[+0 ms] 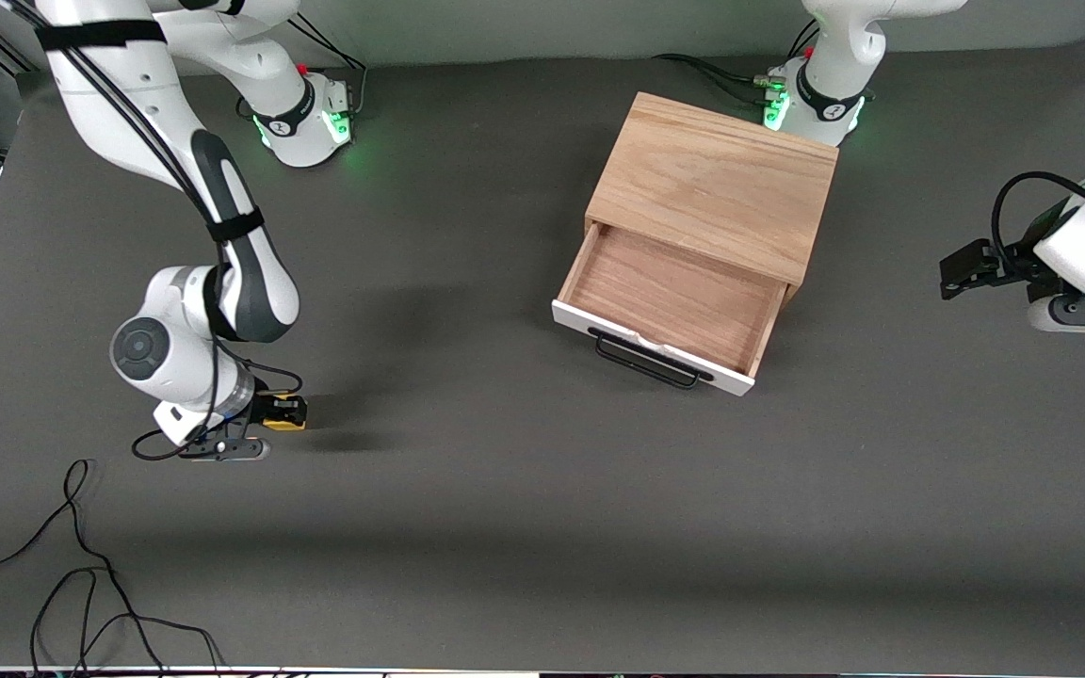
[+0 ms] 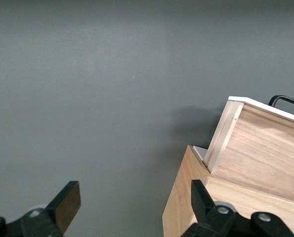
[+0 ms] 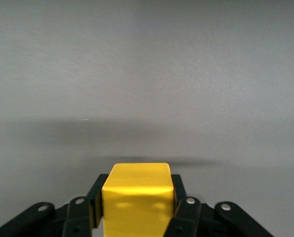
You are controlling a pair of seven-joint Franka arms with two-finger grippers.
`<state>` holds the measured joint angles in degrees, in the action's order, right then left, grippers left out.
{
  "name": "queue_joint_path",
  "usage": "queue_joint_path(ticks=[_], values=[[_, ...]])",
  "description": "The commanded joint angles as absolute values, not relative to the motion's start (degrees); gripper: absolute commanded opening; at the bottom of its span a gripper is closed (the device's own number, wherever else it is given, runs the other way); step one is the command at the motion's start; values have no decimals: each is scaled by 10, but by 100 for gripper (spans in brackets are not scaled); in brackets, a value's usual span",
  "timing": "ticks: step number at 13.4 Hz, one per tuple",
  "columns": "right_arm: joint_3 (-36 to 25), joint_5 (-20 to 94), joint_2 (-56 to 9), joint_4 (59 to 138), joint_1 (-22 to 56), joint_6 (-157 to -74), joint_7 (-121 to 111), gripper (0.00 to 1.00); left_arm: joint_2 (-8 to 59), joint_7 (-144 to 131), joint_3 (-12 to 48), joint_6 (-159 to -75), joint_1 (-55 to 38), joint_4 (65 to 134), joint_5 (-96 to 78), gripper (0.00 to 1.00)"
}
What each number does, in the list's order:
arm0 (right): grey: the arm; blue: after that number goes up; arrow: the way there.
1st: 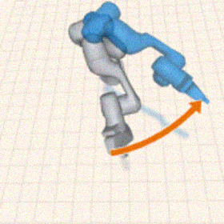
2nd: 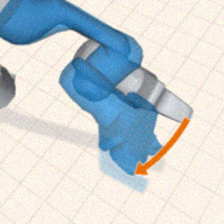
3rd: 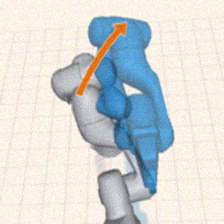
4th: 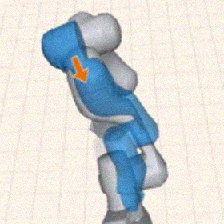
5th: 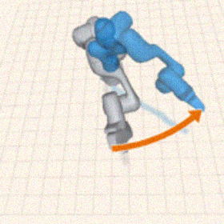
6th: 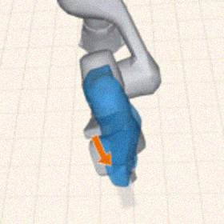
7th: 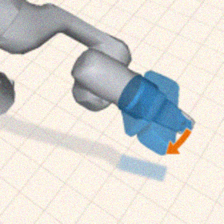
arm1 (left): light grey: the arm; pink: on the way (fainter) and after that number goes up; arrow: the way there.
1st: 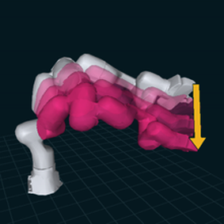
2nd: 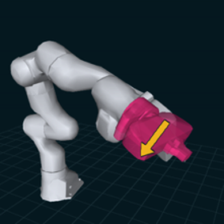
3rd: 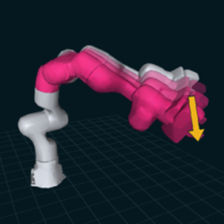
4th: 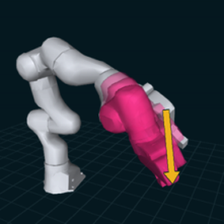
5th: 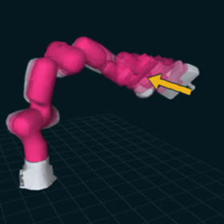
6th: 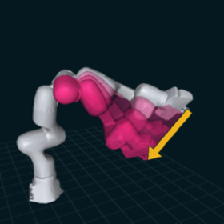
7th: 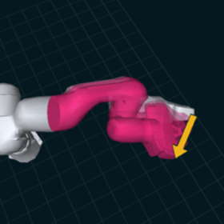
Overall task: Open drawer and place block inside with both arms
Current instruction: 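Lift the yellow cube and carry it over the open drawer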
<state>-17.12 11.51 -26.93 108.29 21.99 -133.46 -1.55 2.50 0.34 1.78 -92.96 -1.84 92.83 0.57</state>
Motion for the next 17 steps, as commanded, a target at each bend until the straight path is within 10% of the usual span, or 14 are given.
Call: queue_joint_path(ticks=[1, 9, 17], values=[[-176, 132, -248, 1000, 225, -1216, -12, 12, 12, 16, 16, -929, -20, 941, 6, 100], [-161, 133, -238, 749, 251, -943, 170, 12, 18, 17, 16, -933, -23, 940, 4, 100], [-145, 126, -249, 651, 407, -928, 458, 0, 23, 18, 16, -932, -20, 940, 1, 100]])
